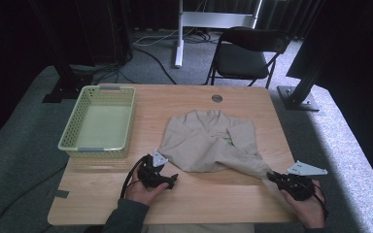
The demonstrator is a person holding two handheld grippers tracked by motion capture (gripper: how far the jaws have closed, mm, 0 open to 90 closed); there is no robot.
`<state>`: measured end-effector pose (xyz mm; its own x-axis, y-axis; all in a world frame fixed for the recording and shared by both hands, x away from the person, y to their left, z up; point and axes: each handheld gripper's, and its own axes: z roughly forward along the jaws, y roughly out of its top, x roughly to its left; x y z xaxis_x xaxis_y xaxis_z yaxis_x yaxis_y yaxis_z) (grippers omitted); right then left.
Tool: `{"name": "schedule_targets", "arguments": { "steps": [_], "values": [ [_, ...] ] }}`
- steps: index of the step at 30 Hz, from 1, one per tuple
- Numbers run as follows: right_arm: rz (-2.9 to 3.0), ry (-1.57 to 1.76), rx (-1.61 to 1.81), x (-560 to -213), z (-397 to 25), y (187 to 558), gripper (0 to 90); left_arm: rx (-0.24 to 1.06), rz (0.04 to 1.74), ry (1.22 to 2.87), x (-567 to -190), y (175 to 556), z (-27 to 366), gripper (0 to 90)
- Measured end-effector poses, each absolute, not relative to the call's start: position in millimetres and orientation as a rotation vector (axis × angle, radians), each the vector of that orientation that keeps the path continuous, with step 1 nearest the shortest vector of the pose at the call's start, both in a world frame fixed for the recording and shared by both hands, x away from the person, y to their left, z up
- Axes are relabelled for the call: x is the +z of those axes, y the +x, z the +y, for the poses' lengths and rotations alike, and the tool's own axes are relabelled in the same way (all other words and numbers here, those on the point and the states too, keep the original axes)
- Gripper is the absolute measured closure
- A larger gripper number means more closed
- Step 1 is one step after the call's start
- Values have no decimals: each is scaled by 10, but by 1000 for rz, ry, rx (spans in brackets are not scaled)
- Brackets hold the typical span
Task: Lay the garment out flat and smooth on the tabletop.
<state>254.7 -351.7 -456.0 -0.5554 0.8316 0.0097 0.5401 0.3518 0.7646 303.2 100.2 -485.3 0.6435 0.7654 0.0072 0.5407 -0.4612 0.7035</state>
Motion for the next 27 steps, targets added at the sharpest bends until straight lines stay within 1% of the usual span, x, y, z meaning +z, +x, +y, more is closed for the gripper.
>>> {"name": "schedule_targets", "arguments": {
  "steps": [27],
  "values": [
    [2235,1215,1038,-4563,-3655,2321,831,426,1012,2180,-4853,3032,1002,110]
  ]
}}
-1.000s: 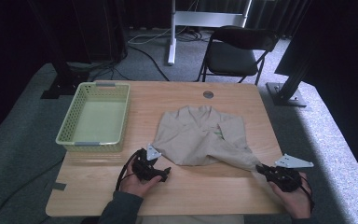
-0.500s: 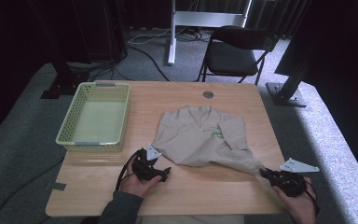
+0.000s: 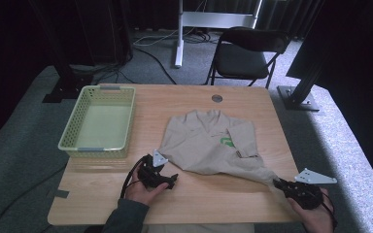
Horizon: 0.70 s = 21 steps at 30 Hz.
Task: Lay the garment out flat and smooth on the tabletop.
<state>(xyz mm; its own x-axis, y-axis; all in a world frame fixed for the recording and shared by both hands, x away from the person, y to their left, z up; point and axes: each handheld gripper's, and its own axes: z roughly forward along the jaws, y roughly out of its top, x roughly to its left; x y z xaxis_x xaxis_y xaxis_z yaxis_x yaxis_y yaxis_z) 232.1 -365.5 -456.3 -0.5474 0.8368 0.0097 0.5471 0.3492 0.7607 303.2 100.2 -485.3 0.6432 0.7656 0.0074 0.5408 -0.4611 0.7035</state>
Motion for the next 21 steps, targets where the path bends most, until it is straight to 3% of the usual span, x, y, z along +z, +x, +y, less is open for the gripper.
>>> {"name": "schedule_targets", "arguments": {
  "steps": [19,21],
  "values": [
    [2226,1230,1035,-4535,-3755,2211,831,427,1011,2180,-4853,3033,1003,110],
    [2245,1222,1044,-4538,-3753,2210,768,427,1012,2180,-4853,3033,1003,110]
  ]
}}
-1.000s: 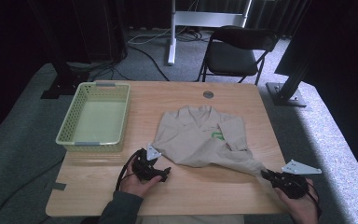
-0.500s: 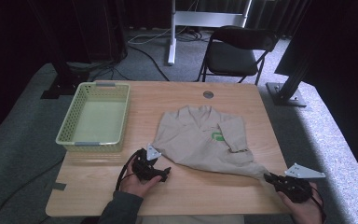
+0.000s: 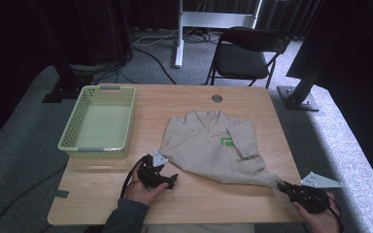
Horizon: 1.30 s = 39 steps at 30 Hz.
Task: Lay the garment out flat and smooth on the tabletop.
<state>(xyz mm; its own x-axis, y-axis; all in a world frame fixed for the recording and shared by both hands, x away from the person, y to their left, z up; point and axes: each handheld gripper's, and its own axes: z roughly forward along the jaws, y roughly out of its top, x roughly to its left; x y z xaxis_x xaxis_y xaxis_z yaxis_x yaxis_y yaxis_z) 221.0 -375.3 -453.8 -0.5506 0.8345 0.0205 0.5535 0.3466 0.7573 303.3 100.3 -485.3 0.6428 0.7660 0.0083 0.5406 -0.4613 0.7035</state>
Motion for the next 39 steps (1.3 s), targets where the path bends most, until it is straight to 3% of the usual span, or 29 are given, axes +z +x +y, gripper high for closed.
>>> {"name": "schedule_targets", "arguments": {
  "steps": [5,7,22,30,32,35,39],
  "values": [
    [2234,1194,1092,-4504,-3748,2201,634,427,1012,2181,-4853,3033,1004,110],
    [2225,1185,1109,-4475,-3746,2202,621,427,1012,2181,-4853,3033,1003,110],
    [2228,1165,1112,-4553,-3529,2542,574,424,1002,2185,-4852,3022,1007,112],
    [2260,1162,1103,-4623,-3452,2725,577,424,999,2183,-4838,2998,993,159],
    [2260,1169,1101,-4637,-3444,2746,581,421,985,2185,-4826,2978,984,233],
    [2258,1170,1106,-4645,-3426,2769,583,416,974,2192,-4816,2962,974,258],
    [2264,1159,1106,-4655,-3399,2806,583,411,963,2200,-4788,2942,970,389]
  ]
}}
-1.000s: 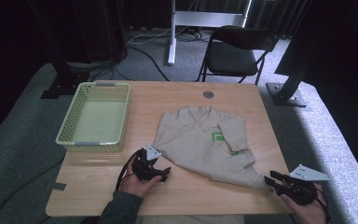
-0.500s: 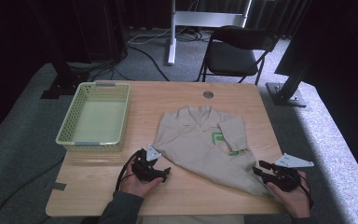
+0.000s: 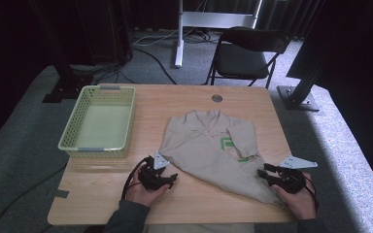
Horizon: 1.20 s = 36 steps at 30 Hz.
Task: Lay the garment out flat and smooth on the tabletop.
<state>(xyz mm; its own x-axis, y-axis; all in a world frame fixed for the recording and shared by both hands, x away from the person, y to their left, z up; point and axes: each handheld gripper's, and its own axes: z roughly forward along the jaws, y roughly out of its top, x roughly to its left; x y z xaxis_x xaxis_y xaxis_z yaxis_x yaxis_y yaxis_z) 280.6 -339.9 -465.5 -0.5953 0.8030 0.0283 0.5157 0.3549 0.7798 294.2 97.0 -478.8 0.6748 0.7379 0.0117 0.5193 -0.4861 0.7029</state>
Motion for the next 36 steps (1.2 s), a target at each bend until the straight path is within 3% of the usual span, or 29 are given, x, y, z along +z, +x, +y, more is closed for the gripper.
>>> {"name": "schedule_targets", "arguments": {
  "steps": [5,17,36],
  "values": [
    [2277,1167,1093,-4704,-3383,2850,584,375,958,2179,-4740,2946,980,483],
    [2302,1180,1059,-4809,-3362,2907,584,356,969,2155,-4559,3192,1013,554],
    [2290,1183,1079,-4862,-3376,2920,574,386,983,2185,-4445,3634,852,567]
  ]
}}
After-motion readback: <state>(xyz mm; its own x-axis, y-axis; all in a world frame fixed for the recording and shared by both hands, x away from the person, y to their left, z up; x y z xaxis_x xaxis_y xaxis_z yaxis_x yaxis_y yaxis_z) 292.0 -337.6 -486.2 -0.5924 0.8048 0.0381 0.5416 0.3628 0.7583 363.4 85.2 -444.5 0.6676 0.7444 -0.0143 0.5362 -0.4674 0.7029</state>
